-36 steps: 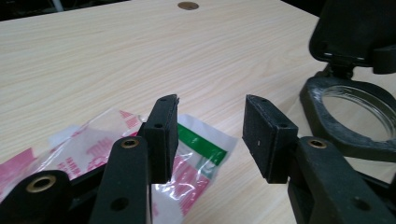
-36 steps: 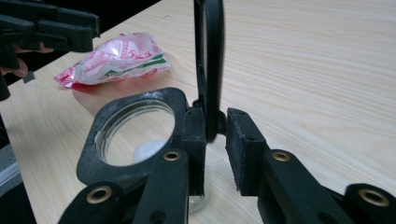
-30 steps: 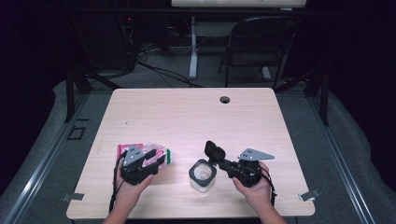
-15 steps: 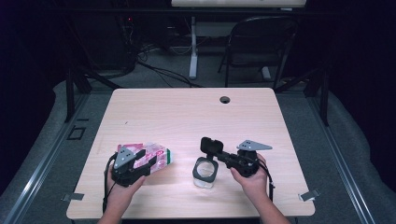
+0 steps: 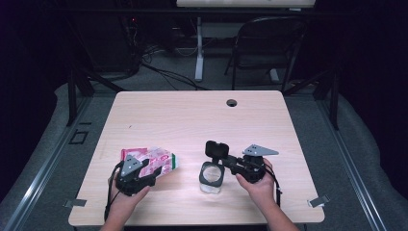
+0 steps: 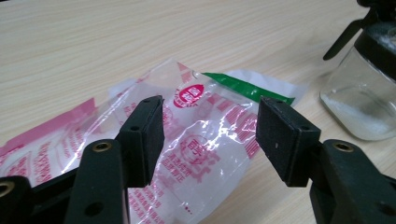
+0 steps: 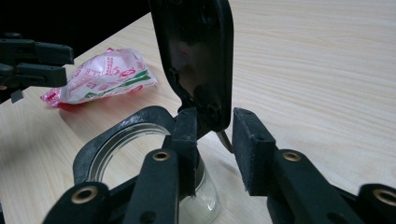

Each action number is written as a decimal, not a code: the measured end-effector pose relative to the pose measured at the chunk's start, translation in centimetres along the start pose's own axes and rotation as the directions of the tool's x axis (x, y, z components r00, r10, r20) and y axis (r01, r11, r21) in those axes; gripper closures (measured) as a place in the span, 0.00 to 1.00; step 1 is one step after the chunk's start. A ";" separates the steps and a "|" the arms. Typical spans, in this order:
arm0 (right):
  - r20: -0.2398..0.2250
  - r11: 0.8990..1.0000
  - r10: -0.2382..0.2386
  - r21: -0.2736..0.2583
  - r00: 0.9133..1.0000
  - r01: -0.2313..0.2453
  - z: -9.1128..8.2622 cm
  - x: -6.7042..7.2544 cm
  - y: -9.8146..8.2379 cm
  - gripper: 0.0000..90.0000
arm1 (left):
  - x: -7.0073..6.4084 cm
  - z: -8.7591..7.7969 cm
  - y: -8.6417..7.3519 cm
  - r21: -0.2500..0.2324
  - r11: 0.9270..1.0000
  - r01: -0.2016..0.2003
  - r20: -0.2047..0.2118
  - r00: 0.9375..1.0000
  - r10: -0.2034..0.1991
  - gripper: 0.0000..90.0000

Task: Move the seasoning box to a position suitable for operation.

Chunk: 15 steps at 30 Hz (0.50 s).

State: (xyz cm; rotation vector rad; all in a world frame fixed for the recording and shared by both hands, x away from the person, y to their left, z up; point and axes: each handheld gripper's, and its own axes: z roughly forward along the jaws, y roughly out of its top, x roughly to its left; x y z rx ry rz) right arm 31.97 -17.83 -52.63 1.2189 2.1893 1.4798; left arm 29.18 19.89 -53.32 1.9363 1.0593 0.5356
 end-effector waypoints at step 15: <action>0.022 1.000 0.013 -0.014 1.000 -0.013 -1.5 -0.3 -0.7 0.73 | -2.0 2.3 -0.1 0.043 0.995 -0.087 0.017 0.996 0.087 0.37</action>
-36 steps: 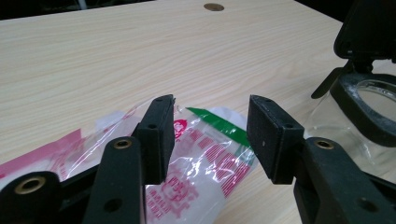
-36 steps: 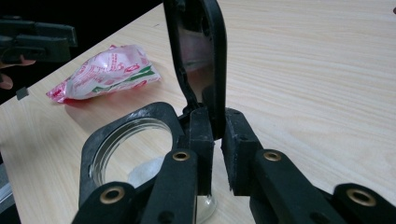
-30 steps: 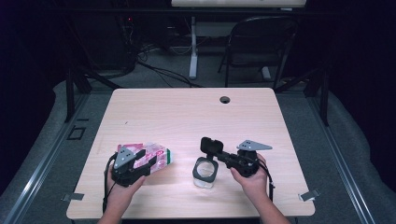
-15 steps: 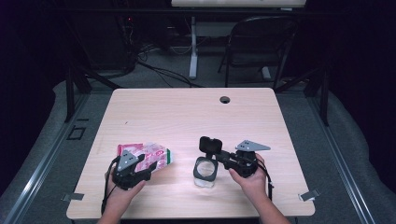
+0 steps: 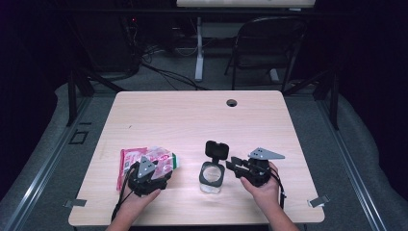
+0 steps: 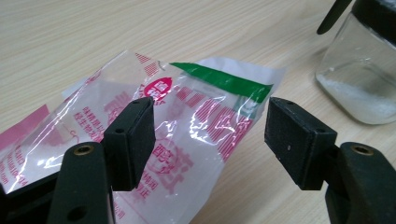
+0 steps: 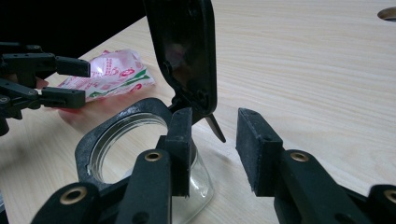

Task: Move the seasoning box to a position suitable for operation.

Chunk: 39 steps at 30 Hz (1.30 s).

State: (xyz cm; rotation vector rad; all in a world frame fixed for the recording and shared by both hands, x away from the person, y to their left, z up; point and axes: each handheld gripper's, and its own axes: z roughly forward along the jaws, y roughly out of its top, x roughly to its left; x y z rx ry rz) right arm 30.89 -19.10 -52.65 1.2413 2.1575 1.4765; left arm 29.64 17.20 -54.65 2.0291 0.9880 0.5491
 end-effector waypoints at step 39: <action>-0.002 1.000 0.013 -0.015 1.000 -0.013 -0.5 0.0 -0.3 0.72 | 0.6 2.8 -1.5 0.101 0.993 -0.063 -0.124 0.989 0.075 0.39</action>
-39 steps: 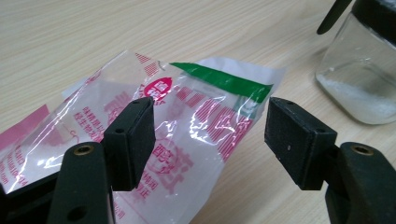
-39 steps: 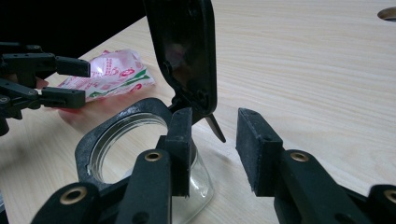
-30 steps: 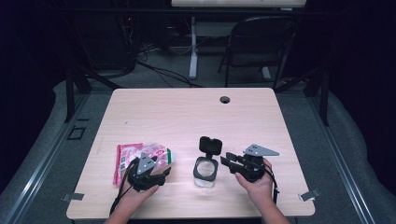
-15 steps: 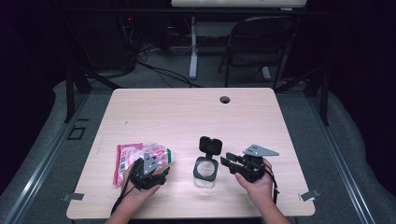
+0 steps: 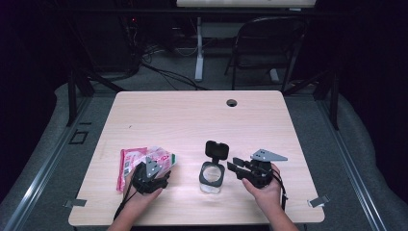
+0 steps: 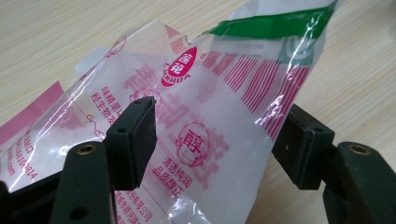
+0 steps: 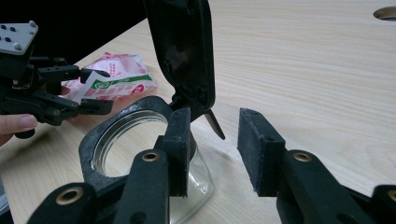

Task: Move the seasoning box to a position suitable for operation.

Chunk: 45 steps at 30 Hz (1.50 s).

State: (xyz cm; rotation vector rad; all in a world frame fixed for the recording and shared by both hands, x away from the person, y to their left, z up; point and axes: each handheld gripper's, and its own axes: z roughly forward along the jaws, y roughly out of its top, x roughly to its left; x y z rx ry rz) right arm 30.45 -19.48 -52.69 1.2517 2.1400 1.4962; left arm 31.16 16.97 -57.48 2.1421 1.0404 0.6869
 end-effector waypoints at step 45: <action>-0.004 1.000 0.007 -0.003 1.000 -0.007 0.1 0.0 -0.1 0.71 | 1.4 0.7 -0.5 0.032 0.995 0.090 0.003 0.996 -0.090 0.87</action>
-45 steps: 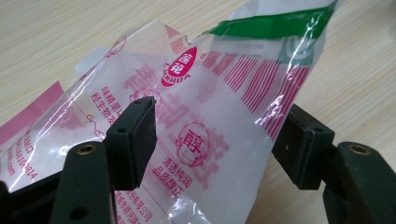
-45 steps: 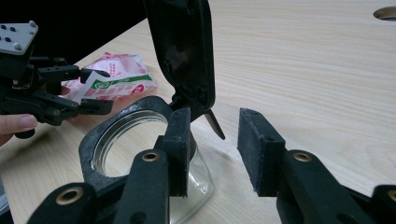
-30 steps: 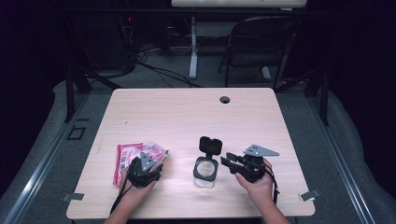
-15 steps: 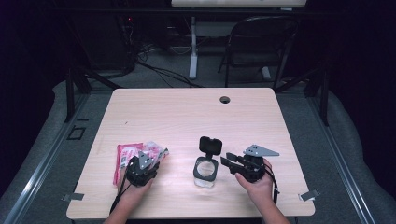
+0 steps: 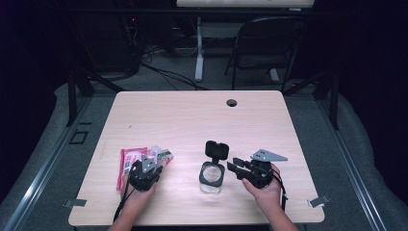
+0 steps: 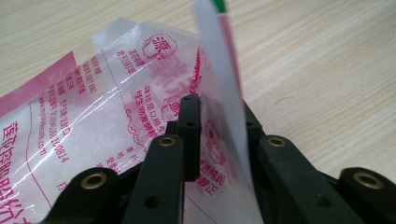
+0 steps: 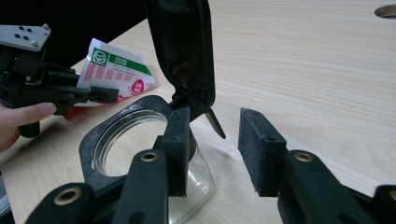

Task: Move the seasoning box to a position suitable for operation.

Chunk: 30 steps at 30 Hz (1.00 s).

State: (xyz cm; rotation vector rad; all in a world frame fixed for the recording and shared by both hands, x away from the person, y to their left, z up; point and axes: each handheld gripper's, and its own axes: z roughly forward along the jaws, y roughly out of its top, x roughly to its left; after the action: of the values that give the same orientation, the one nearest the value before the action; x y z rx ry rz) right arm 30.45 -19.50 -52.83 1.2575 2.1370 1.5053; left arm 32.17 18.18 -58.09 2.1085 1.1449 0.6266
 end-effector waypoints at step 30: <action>-0.010 1.000 0.009 0.000 1.000 -0.009 0.1 0.0 -0.1 0.70 | 1.2 -0.8 0.1 -0.059 0.992 0.115 0.064 0.992 -0.111 0.99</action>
State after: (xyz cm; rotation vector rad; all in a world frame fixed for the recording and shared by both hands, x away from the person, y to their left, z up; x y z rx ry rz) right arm 30.46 -19.46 -52.97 1.2642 2.1406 1.5186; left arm 32.31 19.36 -57.38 1.9810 1.1869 0.5354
